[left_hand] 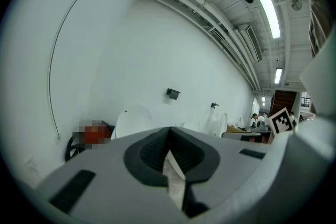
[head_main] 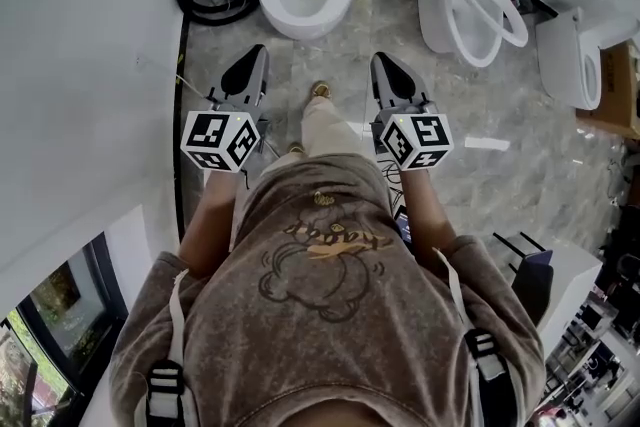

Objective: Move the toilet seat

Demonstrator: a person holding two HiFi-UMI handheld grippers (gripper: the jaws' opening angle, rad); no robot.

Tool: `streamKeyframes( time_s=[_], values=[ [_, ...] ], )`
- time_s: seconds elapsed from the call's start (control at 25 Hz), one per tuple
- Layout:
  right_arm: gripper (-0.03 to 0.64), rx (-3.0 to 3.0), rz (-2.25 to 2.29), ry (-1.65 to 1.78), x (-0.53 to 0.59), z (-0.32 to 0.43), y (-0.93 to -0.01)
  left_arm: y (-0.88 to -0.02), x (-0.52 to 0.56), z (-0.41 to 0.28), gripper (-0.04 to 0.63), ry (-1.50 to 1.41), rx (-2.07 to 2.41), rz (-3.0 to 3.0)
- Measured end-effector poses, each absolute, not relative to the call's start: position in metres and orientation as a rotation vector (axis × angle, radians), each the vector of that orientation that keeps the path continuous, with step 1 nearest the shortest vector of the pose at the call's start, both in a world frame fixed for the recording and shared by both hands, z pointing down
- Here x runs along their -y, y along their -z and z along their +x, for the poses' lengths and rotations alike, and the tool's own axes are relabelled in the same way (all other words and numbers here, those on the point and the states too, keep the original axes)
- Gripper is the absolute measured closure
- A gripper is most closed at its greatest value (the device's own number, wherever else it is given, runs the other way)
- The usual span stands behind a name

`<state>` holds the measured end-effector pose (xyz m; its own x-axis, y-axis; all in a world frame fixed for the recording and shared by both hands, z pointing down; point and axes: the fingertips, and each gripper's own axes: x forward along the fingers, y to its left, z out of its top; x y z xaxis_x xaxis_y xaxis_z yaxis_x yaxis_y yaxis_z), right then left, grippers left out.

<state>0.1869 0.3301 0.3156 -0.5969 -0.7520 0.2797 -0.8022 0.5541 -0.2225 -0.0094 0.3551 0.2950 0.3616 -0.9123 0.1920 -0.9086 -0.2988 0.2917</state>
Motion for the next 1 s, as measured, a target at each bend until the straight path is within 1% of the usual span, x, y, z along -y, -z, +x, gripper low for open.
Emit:
streamKeyframes(
  time_s=[0.72,1.0],
  values=[
    [0.617,2.68,1.171,-0.494,-0.201,0.153,-0.316,-0.285,-0.236,-0.02,0.586,0.008,1.634,2.258],
    [0.617,2.693,1.132,-0.49,-0.157,0.153,-0.318,-0.288,-0.197,-0.015,0.586,-0.006,1.646,2.242]
  ],
)
